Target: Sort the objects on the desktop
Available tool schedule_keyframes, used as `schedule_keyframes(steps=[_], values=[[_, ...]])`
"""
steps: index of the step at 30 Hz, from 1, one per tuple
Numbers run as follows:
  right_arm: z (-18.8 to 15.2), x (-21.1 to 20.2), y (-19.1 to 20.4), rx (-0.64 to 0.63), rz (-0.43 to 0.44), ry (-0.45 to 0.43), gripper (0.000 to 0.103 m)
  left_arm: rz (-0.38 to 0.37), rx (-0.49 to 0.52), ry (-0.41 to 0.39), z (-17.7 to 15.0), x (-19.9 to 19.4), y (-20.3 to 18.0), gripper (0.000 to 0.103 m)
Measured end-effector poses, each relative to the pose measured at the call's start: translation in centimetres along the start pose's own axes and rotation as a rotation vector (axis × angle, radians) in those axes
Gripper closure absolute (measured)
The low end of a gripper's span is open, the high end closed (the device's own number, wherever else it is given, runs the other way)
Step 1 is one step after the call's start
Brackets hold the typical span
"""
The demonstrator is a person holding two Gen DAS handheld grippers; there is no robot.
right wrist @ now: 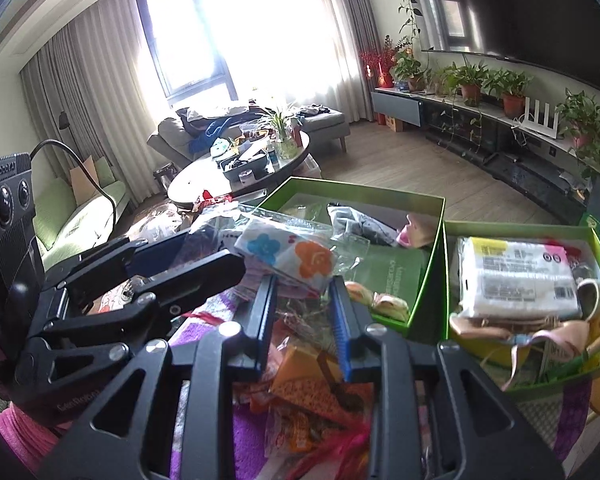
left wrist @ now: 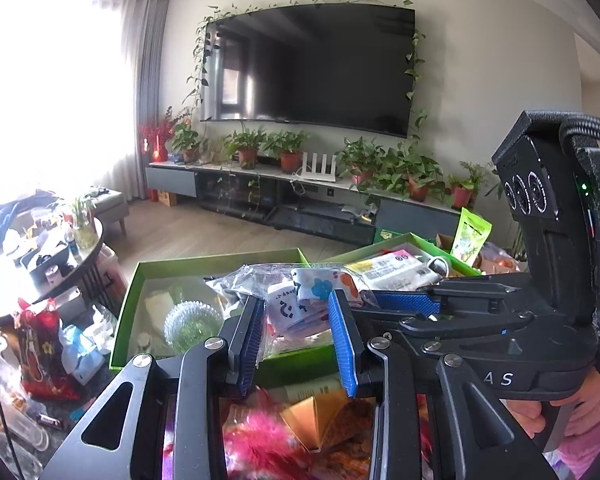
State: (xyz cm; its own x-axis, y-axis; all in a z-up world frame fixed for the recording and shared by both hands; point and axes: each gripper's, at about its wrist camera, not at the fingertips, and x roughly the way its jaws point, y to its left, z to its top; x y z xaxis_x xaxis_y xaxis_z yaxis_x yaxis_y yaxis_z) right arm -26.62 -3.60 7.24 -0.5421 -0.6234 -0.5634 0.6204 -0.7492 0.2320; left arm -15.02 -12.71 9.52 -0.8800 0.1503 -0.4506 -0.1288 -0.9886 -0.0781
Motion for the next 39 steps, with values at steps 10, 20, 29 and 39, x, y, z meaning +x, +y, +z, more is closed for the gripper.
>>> schedule_keyframes(steps=[10, 20, 29, 39], values=[[1.8, 1.5, -1.6, 0.021, 0.000, 0.001, 0.074, -0.021, 0.012, 0.020, 1.9, 2.7, 1.0, 0.070], [3.2, 3.9, -3.5, 0.027, -0.015, 0.026, 0.074, -0.041, -0.007, 0.059, 2.5, 6.2, 2.4, 0.070], [2.9, 5.9, -5.2, 0.050, -0.024, 0.055, 0.074, -0.054, -0.005, 0.095, 2.0, 9.2, 2.5, 0.070], [2.9, 7.0, -6.1, 0.069, -0.048, 0.070, 0.074, -0.065, -0.015, 0.132, 1.2, 11.4, 2.8, 0.070]])
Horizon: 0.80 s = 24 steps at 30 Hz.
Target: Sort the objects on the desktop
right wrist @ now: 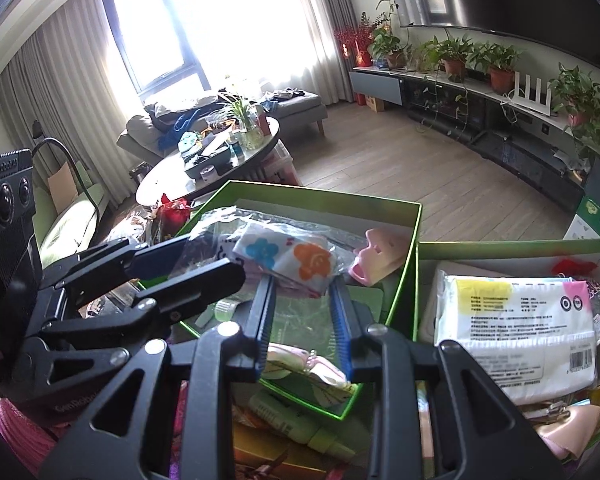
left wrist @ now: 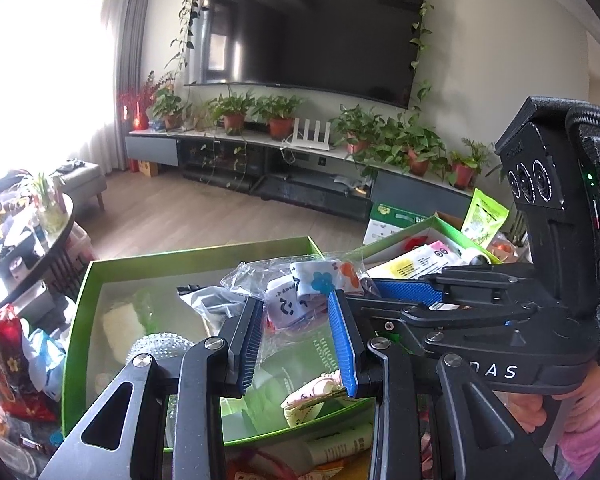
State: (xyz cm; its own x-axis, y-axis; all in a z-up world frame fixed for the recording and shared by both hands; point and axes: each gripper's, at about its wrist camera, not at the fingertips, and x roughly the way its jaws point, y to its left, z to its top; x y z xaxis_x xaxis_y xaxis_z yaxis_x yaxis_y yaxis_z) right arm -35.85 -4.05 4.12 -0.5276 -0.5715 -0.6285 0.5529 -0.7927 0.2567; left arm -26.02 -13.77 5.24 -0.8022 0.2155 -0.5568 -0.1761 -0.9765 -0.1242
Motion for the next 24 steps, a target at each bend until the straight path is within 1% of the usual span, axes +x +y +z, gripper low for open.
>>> schedule_keyframes(steps=[7, 13, 17, 24], values=[[-0.1, 0.7, -0.4, 0.009, -0.008, 0.016, 0.074, -0.001, -0.008, 0.019, 0.0, 1.0, 0.2, 0.070], [-0.2, 1.2, -0.5, 0.018, -0.039, 0.025, 0.073, 0.025, -0.023, 0.049, -0.5, 1.6, 0.8, 0.070], [-0.3, 1.3, -0.6, 0.019, -0.046, 0.024, 0.065, 0.032, -0.028, 0.053, -0.7, 1.6, 1.1, 0.070], [-0.4, 1.2, -0.7, 0.024, -0.052, 0.030, 0.065, 0.044, -0.042, 0.061, -0.9, 1.5, 1.5, 0.070]])
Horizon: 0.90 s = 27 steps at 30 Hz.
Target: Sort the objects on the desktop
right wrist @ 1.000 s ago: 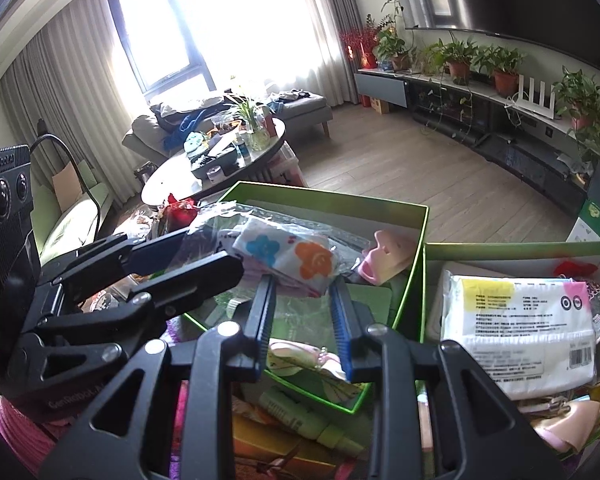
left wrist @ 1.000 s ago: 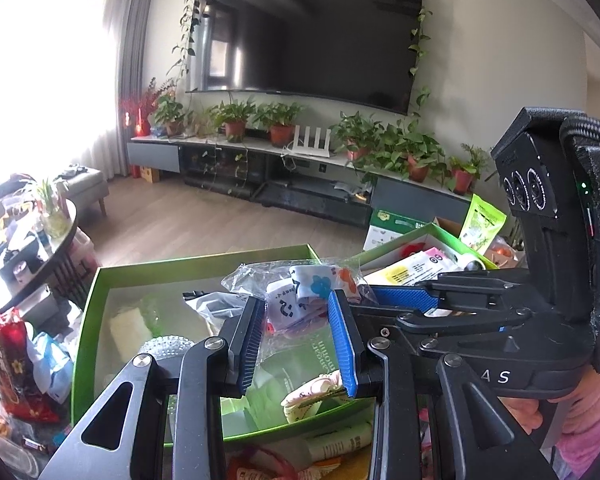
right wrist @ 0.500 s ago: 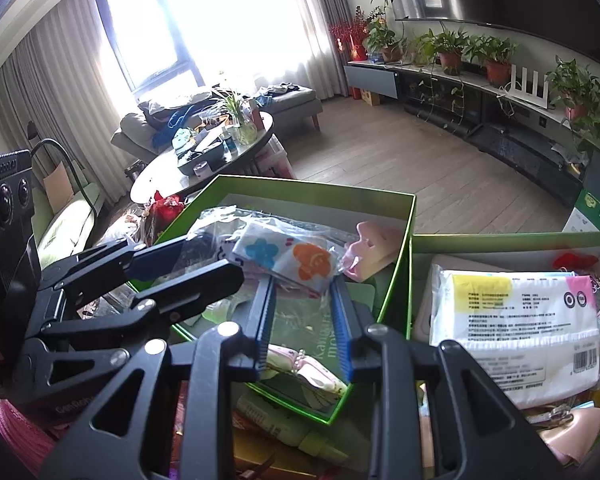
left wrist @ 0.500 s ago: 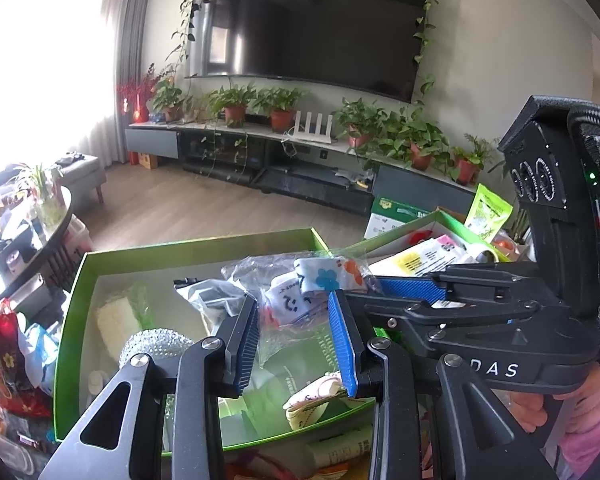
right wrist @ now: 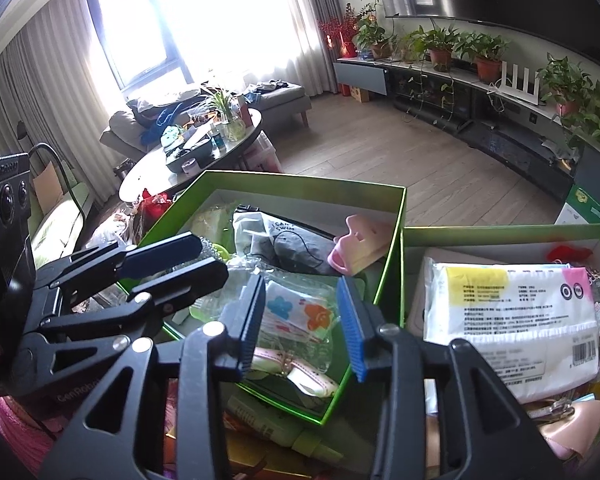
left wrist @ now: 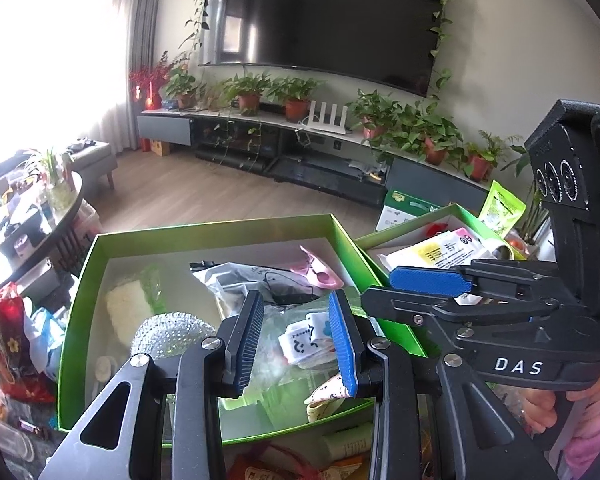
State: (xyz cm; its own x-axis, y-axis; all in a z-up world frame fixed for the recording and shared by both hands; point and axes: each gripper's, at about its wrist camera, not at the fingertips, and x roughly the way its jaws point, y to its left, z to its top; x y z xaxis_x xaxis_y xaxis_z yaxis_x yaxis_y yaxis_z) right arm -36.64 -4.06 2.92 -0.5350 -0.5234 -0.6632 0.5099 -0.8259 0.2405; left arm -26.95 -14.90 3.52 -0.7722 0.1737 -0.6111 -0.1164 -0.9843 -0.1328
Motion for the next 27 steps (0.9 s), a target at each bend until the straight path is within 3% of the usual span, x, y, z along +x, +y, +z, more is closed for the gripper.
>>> schedule_keyframes(steps=[4, 6, 10, 14, 27], values=[[-0.4, -0.4, 0.1, -0.001, -0.003, 0.004, 0.065, 0.047, 0.030, -0.014, -0.4, -0.6, -0.5, 0.070], [-0.5, -0.8, 0.2, -0.004, -0.003, 0.003, 0.065, 0.062, 0.050, -0.022, -0.6, -1.2, -1.0, 0.064], [-1.1, -2.2, 0.6, 0.000, -0.019, 0.011, 0.060, 0.108, 0.068, -0.024, -1.1, -2.3, -1.7, 0.040], [-2.1, -3.9, 1.1, -0.005, -0.049, 0.010, 0.060, 0.166, 0.074, -0.045, -1.9, -3.8, -2.4, 0.026], [-6.4, -10.4, 3.4, -0.037, -0.082, -0.038, 0.046, 0.185, 0.080, -0.094, -3.4, -9.3, -6.4, 0.022]])
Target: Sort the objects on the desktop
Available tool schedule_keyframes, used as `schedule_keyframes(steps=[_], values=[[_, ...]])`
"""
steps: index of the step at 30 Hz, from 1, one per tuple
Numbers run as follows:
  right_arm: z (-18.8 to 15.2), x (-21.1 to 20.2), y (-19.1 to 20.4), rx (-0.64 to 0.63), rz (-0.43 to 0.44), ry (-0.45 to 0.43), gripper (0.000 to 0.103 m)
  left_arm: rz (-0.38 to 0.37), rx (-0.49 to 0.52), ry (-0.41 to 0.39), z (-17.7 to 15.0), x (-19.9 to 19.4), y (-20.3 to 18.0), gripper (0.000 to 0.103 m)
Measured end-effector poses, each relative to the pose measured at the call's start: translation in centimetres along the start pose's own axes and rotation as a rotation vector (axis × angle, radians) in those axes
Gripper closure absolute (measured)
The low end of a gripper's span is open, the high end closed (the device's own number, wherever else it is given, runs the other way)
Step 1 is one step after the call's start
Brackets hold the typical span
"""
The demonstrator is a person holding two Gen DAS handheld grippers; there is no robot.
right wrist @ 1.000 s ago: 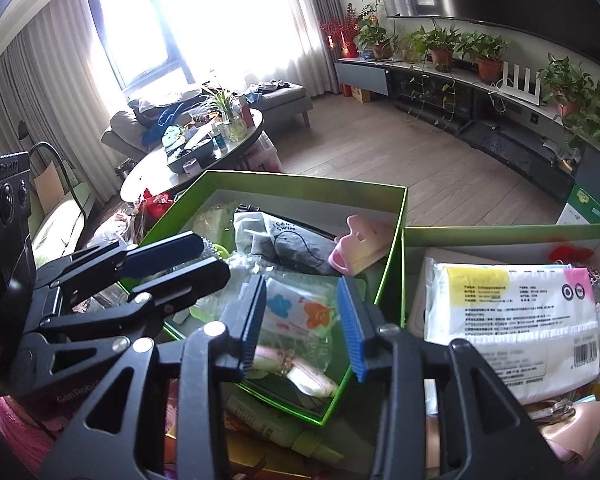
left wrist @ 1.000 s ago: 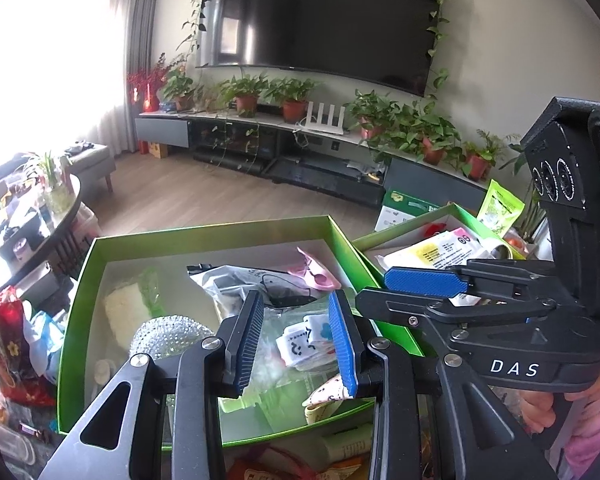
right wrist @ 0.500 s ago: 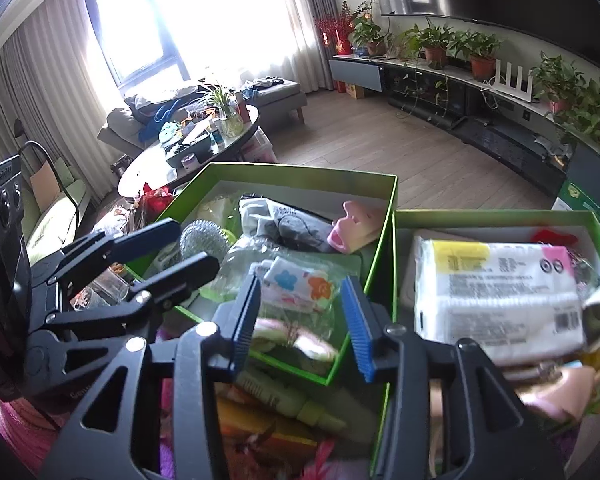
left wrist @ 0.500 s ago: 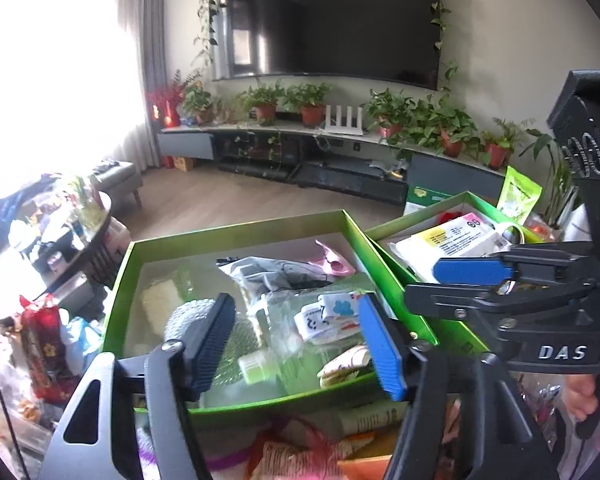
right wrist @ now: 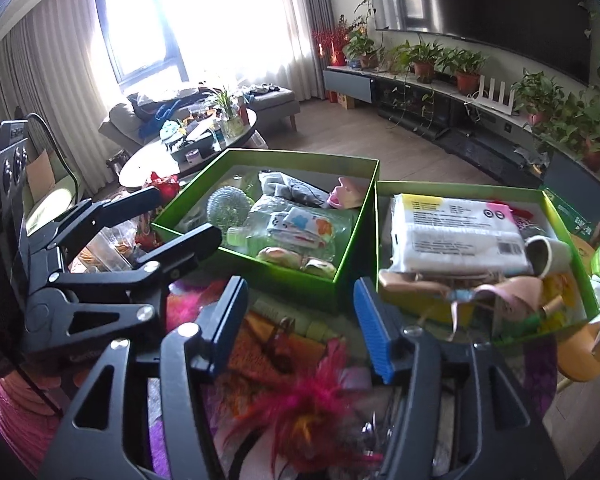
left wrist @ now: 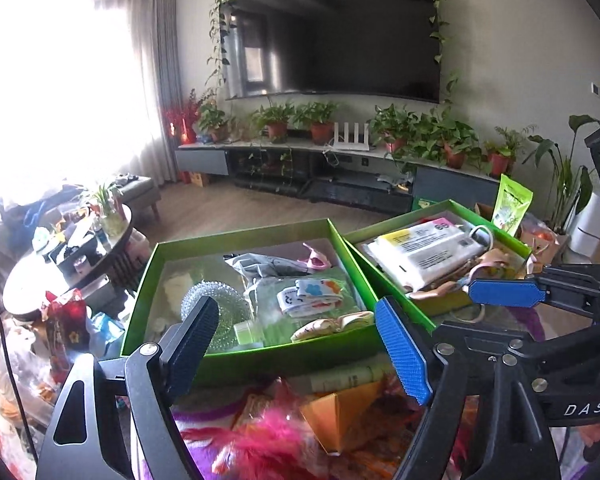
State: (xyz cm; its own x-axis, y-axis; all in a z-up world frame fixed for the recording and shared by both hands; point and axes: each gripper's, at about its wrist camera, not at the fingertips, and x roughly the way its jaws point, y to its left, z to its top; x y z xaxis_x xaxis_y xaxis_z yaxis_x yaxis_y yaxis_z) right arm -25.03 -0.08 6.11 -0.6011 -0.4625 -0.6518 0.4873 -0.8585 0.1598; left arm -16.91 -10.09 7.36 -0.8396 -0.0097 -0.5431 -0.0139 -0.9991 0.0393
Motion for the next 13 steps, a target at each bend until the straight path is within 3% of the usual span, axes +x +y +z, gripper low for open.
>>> schedule_keyframes(steps=[13], values=[[-1.0, -3.1, 1.2, 0.020, 0.036, -0.032, 0.043, 0.030, 0.007, -0.045, 0.1, -4.4, -0.7, 0.022]])
